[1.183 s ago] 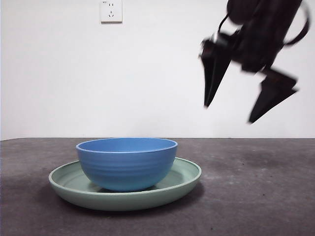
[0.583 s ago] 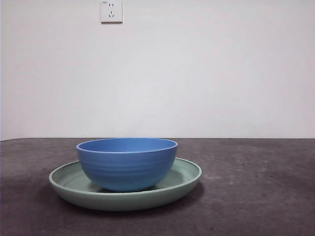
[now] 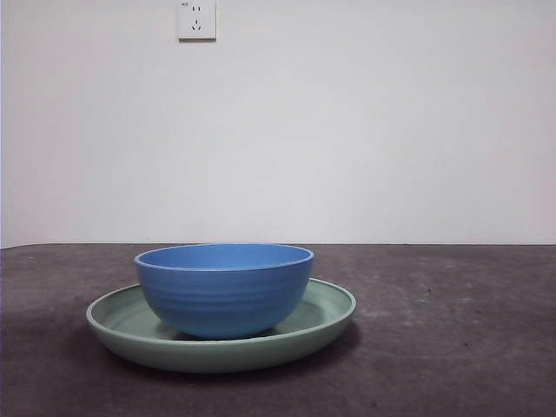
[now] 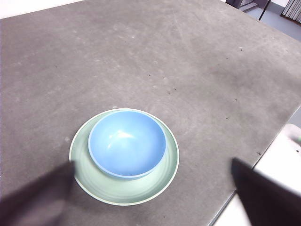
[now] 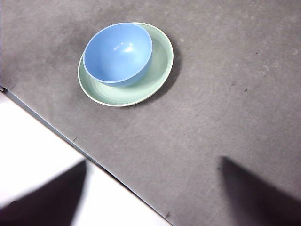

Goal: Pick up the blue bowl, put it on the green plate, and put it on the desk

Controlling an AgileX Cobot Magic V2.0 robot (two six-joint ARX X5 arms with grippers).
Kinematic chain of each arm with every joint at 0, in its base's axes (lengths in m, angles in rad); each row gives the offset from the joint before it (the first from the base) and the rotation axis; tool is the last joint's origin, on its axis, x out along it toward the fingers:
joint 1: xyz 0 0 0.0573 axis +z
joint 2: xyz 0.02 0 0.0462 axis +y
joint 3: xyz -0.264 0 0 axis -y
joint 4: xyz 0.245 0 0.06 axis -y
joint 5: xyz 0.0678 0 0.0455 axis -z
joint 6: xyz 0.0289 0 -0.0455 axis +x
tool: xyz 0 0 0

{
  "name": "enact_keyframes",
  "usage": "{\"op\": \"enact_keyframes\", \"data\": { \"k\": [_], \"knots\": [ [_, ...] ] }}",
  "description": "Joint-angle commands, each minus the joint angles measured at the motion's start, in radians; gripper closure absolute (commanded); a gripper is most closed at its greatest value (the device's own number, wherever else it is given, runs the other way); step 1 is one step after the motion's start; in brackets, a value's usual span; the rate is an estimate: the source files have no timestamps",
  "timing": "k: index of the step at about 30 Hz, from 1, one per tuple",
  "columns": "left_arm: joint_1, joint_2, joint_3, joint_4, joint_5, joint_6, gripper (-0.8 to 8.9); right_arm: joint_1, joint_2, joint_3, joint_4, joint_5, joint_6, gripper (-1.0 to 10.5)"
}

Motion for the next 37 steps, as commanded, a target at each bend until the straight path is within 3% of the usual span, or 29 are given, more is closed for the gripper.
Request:
{"op": "enact_keyframes", "data": {
  "k": [1,17,23,28,33,37],
  "knots": [
    [-0.008,0.003,0.009,0.013,0.004,-0.007,7.87,0.009,0.006,0.004,0.021,0.000,-0.006,9.1],
    [0.013,-0.005,-0.004,0.018,0.003,-0.006,7.78,0.009,0.006,0.004,0.021,0.003,-0.006,9.1],
    [0.208,-0.028,-0.079,0.083,0.006,-0.003,7.78,0.009,0.006,0.004,0.021,0.004,-0.006,9.1],
    [0.401,-0.140,-0.291,0.257,0.006,0.017,7.78,0.009,0.006,0.004,0.021,0.003,-0.006,9.1],
    [0.575,-0.267,-0.552,0.427,-0.026,-0.050,7.78,0.009,0.006,0.004,0.021,0.003,-0.006,9.1],
    [0.638,-0.370,-0.710,0.499,-0.079,-0.110,7.78,0.009,0.006,0.004,0.021,0.003,-0.006,9.1]
  ]
}}
